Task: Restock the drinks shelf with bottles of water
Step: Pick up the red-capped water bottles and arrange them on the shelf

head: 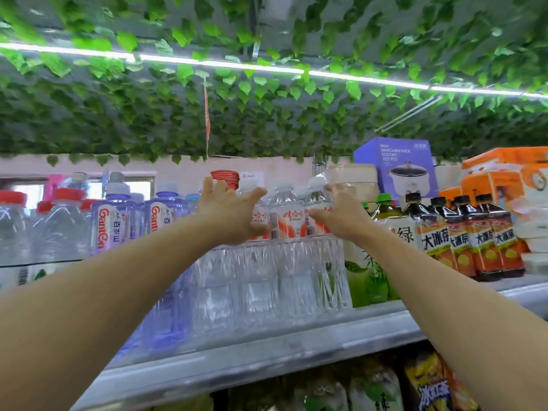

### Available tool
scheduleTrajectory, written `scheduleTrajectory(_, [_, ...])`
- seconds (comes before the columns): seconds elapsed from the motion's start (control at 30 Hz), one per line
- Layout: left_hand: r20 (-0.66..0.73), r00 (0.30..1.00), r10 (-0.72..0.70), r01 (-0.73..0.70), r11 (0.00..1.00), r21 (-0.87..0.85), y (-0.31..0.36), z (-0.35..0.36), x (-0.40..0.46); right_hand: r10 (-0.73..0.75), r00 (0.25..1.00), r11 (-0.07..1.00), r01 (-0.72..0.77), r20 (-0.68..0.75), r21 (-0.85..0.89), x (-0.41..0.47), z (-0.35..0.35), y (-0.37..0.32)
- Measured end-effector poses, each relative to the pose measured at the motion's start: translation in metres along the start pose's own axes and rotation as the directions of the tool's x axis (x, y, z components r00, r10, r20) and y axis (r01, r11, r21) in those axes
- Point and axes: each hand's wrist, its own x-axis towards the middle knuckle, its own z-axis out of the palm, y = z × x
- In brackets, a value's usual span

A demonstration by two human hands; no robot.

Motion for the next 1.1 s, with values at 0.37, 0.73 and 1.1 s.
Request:
scheduleTrajectory(0.37, [-0.017,0.999,0.032,-0.032,0.999,0.002,0.001,0.005,-0.001,-0.031,0.999,0.997,0.029,-0.035,-0.078,-0.002,0.0,0.007])
scheduleTrajectory(0.73, [-0.032,0.999,0.031,-0.032,0.999,-0.028,0.001,0.007,0.0,0.046,0.996,0.992,-0.054,-0.073,-0.117,-0.001,0.008,0.006])
scheduleTrajectory(1.1, [-0.05,0.998,0.037,-0.038,0.999,-0.022,0.0,0.009,0.0,-0.222,0.975,0.779,0.174,-0.005,-0.602,-0.004,0.034,-0.033])
